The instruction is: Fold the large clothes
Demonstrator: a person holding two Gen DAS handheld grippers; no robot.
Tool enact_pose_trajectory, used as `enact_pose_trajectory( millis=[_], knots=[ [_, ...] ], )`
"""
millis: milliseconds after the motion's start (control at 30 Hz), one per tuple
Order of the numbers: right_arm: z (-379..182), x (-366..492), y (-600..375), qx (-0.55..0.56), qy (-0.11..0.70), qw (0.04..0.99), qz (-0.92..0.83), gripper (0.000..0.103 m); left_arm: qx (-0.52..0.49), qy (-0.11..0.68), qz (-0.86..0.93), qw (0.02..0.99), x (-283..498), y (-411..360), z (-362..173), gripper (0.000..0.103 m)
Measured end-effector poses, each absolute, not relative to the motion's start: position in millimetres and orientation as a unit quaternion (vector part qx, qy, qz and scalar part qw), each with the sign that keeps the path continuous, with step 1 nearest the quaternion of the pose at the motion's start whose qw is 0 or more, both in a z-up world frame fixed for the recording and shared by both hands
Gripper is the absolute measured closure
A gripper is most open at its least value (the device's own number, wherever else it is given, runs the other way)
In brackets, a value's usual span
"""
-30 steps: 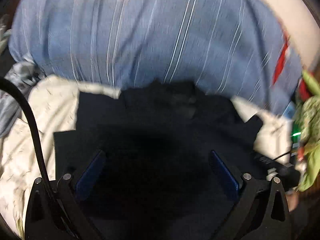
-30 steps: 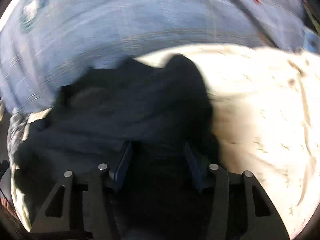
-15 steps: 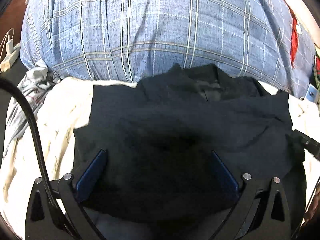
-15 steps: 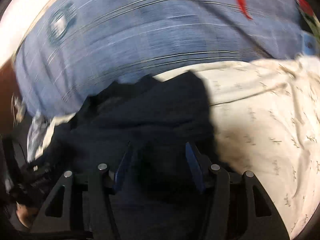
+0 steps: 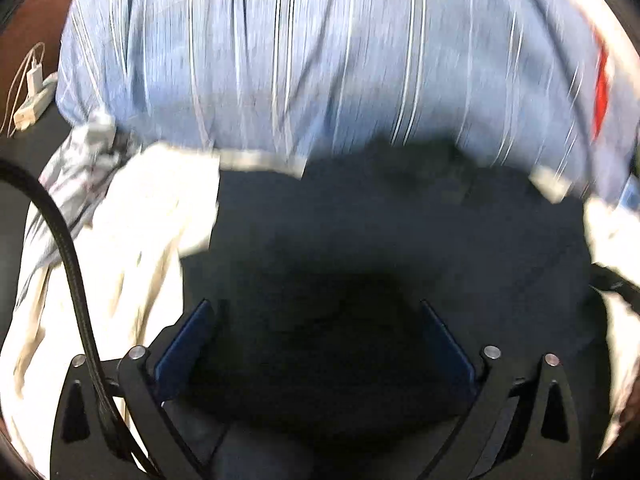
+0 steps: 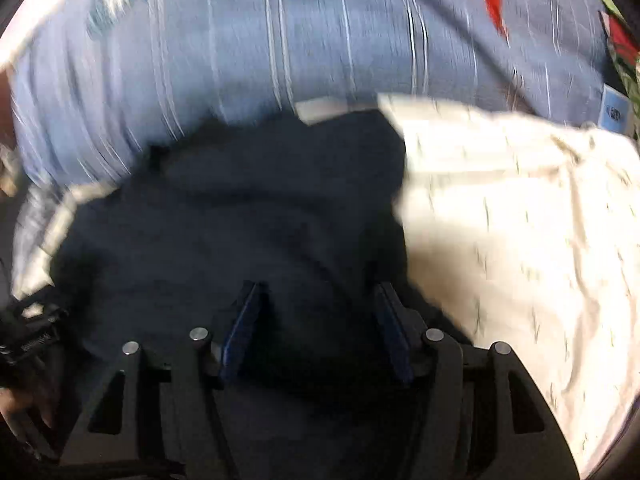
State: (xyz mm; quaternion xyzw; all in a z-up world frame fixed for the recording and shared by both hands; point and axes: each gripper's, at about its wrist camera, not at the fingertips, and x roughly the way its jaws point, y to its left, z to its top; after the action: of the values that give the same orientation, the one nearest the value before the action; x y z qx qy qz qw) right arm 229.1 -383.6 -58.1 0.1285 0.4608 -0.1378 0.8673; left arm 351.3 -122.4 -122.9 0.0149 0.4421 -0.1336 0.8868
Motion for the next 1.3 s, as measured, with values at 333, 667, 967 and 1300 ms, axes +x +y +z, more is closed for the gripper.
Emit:
enact_pose_trajectory(
  millis=[333, 667, 967, 1300],
  knots=[
    [-127.6, 320.0, -432.5, 0.156, 0.537, 0.809, -0.182, 0.035, 0.028, 0.510, -0.105, 0.853, 423.6, -125.3, -184.0, 0.000],
    [-57.6, 234.5, -394.3, 0.143, 0.450, 0.867, -0.161, 0.034, -0.004, 0.448, -0.089, 0.890, 363.8, -103.0, -125.8, 0.001],
    [-108.3, 198.1, -368.8, 0.086, 0.514, 0.842, -0.143, 0.031, 0.089, 0.476, -0.090, 0.870, 335.8, -122.4, -170.0, 0.000],
    [-35.1, 142.5, -334.7, 0.093, 0.451, 0.878, -0.129, 0.028, 0.052, 0.446, -0.077, 0.890, 267.1, -96.2, -99.2, 0.001]
  ],
)
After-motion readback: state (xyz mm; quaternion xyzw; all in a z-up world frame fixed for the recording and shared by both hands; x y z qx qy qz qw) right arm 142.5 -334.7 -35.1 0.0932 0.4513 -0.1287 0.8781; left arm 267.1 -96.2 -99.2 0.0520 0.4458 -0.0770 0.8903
